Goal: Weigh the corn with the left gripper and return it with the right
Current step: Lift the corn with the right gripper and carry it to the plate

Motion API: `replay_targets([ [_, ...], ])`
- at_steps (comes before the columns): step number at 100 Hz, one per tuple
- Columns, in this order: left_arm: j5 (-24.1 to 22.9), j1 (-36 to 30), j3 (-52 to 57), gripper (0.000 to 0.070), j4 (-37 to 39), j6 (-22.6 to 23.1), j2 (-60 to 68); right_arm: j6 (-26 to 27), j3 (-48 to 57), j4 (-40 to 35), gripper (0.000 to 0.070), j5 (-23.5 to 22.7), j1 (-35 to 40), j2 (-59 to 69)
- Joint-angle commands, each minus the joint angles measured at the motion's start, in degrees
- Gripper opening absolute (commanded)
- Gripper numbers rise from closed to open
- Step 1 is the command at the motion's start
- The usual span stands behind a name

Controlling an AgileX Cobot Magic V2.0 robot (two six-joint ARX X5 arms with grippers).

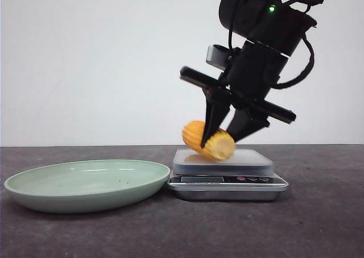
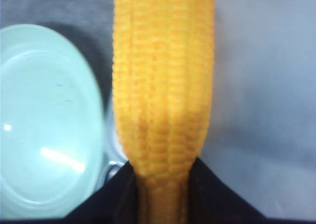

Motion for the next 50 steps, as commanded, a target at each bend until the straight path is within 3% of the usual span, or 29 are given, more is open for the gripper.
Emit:
replay_targets([
  [1,-0.04,-0.37,1.05,0.0015,-1.46,0.37,0.13,-1.09,3.48,2.75,0.0007,-0.26,0.44,-3.34],
  [15,-0.07,-0.37,1.05,0.0015,-1.33,0.37,0.13,-2.91,8.87,7.93,0.0007,0.68,2.23,-10.10],
  [24,-0.09,-0.37,1.05,0.0015,-0.87,0.39,0.13,-4.04,14.34,7.80,0.0007,3.50,3.80,-12.76],
  [50,-0.33,-0.37,1.03,0.0015,0.81,0.48,0.15,-4.76,23.21,5.81,0.0007,3.65,7.80,-13.20],
])
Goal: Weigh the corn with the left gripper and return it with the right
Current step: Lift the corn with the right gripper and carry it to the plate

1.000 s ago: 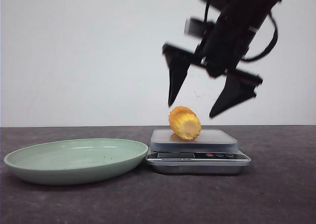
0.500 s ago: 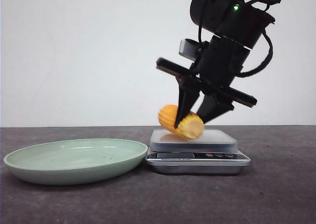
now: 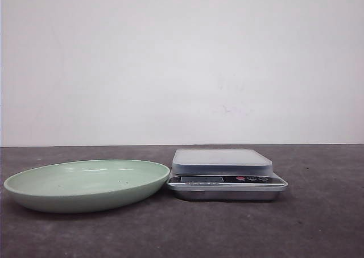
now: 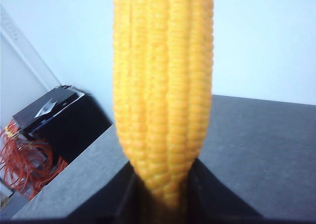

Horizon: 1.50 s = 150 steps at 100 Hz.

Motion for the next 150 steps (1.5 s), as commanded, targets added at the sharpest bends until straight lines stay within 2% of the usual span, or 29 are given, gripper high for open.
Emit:
replay_targets([
  [1,-0.17,-0.37,1.03,0.0015,0.81,0.46,0.15,-0.33,0.46,-1.18,0.0007,0.46,1.29,1.90],
  [10,-0.17,-0.37,1.03,0.0015,1.14,0.46,0.15,0.24,0.46,-4.15,0.0007,0.79,2.93,3.50],
  [38,-0.11,-0.37,1.03,0.0015,1.03,0.39,0.15,7.19,0.44,-13.70,0.0007,0.61,7.54,16.35],
  [57,-0.09,-0.37,1.03,0.0016,-1.68,0.07,0.13,13.70,0.44,-13.92,0.0007,0.33,9.51,26.12],
  [72,1.64,-0.37,1.05,0.0016,-1.77,-1.18,-0.13,19.32,0.44,-14.01,0.0007,-2.01,10.16,32.72],
  [96,1.64,-0.37,1.05,0.0016,-1.77,-1.57,-0.13,24.96,0.44,-14.01,0.0015,-4.15,10.49,36.79],
  [98,1.64,-0.37,1.05,0.0016,-1.77,-1.55,-0.13,24.98,0.44,-14.03,0.0033,-4.09,10.49,36.79],
  [101,1.64,-0.37,1.05,0.0016,-1.77,-1.55,-0.13,24.98,0.44,-14.01,0.0102,-3.89,10.49,36.79],
  [114,1.16,-0.37,1.05,0.0015,-1.68,-1.40,-0.13,25.14,0.46,-13.77,0.0598,-4.48,10.49,36.74],
  [118,1.16,-0.37,1.05,0.0016,-1.66,-1.31,-0.13,25.09,0.61,-13.70,0.0657,-5.18,10.45,36.63],
  [132,1.16,-0.37,1.05,0.0016,-1.55,-1.29,-0.13,22.91,2.54,-13.99,0.0667,-7.91,9.77,34.38],
  [142,1.14,-0.37,1.05,0.0016,-1.49,-1.22,-0.13,19.23,5.18,-13.99,0.0666,-6.27,9.92,30.42],
  [150,0.48,-0.37,1.05,0.0016,-1.46,-1.05,-0.13,13.25,7.91,-14.62,0.0647,-3.74,10.25,26.12],
])
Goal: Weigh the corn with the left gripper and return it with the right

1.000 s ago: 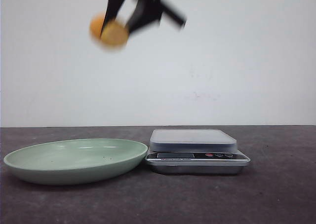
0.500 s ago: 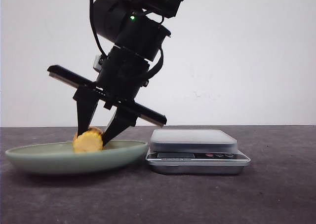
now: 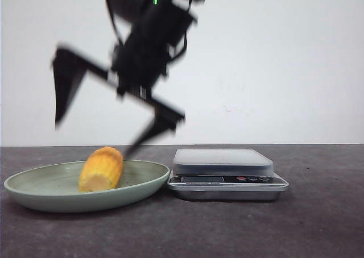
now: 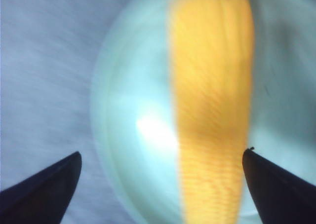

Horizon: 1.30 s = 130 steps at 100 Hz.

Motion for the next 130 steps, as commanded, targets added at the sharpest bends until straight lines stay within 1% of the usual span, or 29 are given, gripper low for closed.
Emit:
replay_targets([
  [1,-0.92,-0.37,1.05,0.0016,-1.38,0.24,0.04,-8.13,4.28,0.61,0.0640,1.84,1.03,-4.59],
  [9,-3.17,-0.37,1.05,0.0016,-1.38,0.26,0.04,-17.86,6.14,-1.57,0.0542,6.12,1.70,-10.05],
  [14,-4.61,-0.37,1.03,0.0016,-1.38,0.74,0.04,-24.41,6.19,-3.58,0.0421,11.08,2.67,-14.23],
  [18,-5.49,-0.37,1.03,0.0016,-1.40,1.75,0.04,-28.52,6.19,-5.62,0.0289,16.33,3.52,-17.20],
  [24,-6.88,-0.37,1.03,0.0016,-1.42,3.41,0.04,-32.74,6.05,-7.82,0.0013,26.75,5.11,-21.51],
  [25,-7.17,-0.37,1.03,0.0016,-1.40,3.63,0.04,-33.40,6.01,-8.04,0.0000,28.50,5.42,-22.21],
  [27,-7.74,-0.37,1.03,0.0016,-1.40,4.09,0.04,-34.84,5.90,-8.28,0.0000,31.69,5.95,-23.56],
  [29,-8.26,-0.37,1.03,0.0016,-1.40,4.52,0.04,-36.24,5.75,-8.28,0.0018,34.27,6.47,-24.92],
  [32,-9.18,-0.37,1.03,0.0016,-1.42,4.92,0.04,-38.32,5.49,-8.11,0.0016,36.74,7.13,-26.99],
  [34,-9.73,-0.37,1.03,0.0016,-1.42,5.05,0.04,-39.69,5.29,-7.89,0.0016,37.55,7.43,-28.37],
  [41,-11.41,-0.37,1.03,0.0016,-1.42,5.14,0.04,-43.30,4.72,-7.54,0.0016,37.00,7.96,-32.72],
  [46,-12.72,-0.37,1.03,0.0016,-1.42,5.16,0.04,-44.65,3.98,-7.54,0.0016,36.48,8.04,-35.82],
  [56,-15.82,-0.37,0.85,0.0016,-1.33,5.18,0.04,-48.92,-0.04,-6.40,0.0015,32.46,8.04,-42.47],
  [59,-16.59,-0.37,0.68,0.0016,-1.27,5.18,0.04,-49.66,-1.66,-5.22,0.0015,32.04,8.02,-44.22],
  [66,-17.92,-0.37,0.04,0.0016,-1.25,4.98,0.04,-51.45,-7.93,0.68,0.0015,32.35,8.02,-49.92],
  [74,-17.94,-0.37,-0.48,0.0016,-1.44,4.04,0.04,-53.51,-15.72,8.94,0.0015,32.37,8.02,-56.30],
  [80,-17.97,-0.37,-0.52,0.0016,-1.40,3.34,0.04,-53.79,-20.44,13.49,0.0015,32.37,8.02,-60.08],
  [85,-17.94,-0.37,-0.52,0.0016,-1.33,2.64,0.04,-53.66,-22.84,14.67,0.0014,32.37,8.02,-62.42],
  [90,-17.94,-0.37,-0.50,0.0016,-1.18,1.86,0.04,-53.00,-23.74,13.77,0.0015,32.46,8.02,-63.98],
  [99,-17.94,-0.37,-0.50,0.0016,-1.18,1.84,0.07,-52.52,-23.76,11.32,0.0015,32.44,8.02,-66.20],
  [130,-17.94,-0.37,-0.46,0.0016,-1.18,1.84,0.07,-52.50,-23.76,13.07,0.0015,32.46,8.02,-70.16],
])
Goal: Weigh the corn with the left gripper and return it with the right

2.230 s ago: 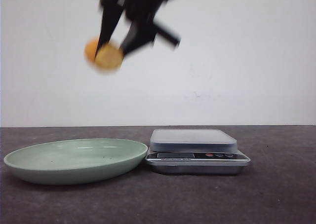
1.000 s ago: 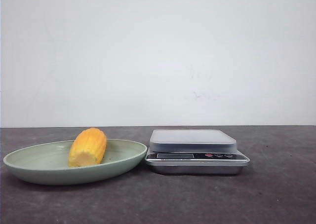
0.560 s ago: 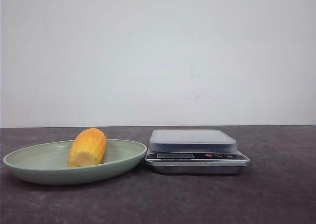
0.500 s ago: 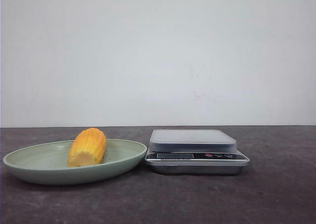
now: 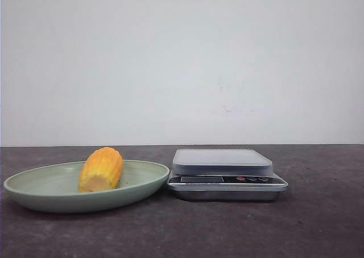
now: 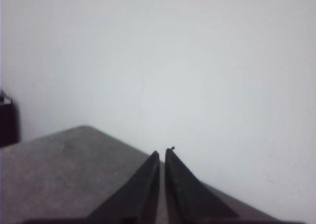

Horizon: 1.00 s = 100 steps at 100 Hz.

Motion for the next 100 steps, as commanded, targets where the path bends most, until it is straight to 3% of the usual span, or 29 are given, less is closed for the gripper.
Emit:
replay_targets([
  [1,-0.17,-0.35,1.07,0.0016,-1.18,-0.39,0.22,-0.02,0.81,0.55,0.0015,-0.04,0.68,-0.09],
  [38,-0.17,-0.35,1.07,0.0016,-1.18,-0.39,0.22,-0.02,0.63,0.20,0.0015,0.28,0.50,-2.89],
  [48,-0.17,-0.35,1.07,0.0016,-1.18,-0.39,0.22,-1.07,0.57,-7.63,0.0015,8.98,-4.61,-4.66],
  [53,-0.17,-0.35,1.07,0.0016,-1.18,-0.39,0.22,-1.22,0.07,-13.03,0.0015,9.49,-8.90,-5.35],
  [59,-0.17,-0.35,1.07,0.0016,-1.18,-0.39,0.22,-0.85,-2.12,-16.61,0.0015,6.29,-15.37,-6.51],
  [65,-0.17,-0.35,1.07,0.0016,-1.18,-0.39,0.22,-0.83,-6.71,-14.80,0.0015,1.60,-22.45,-8.28],
  [77,-0.17,-0.35,1.07,0.0016,-1.18,-0.39,0.26,-0.68,-21.20,-0.28,0.0015,-9.18,-34.21,-13.94],
  [87,-0.17,-0.35,1.07,0.0016,-1.18,-0.39,0.26,3.48,-34.40,12.57,0.0015,-16.83,-40.68,-19.56],
  [100,-0.17,-0.35,1.09,0.0016,-1.18,-0.39,0.28,9.53,-47.87,18.12,0.0015,-22.91,-45.27,-26.10],
])
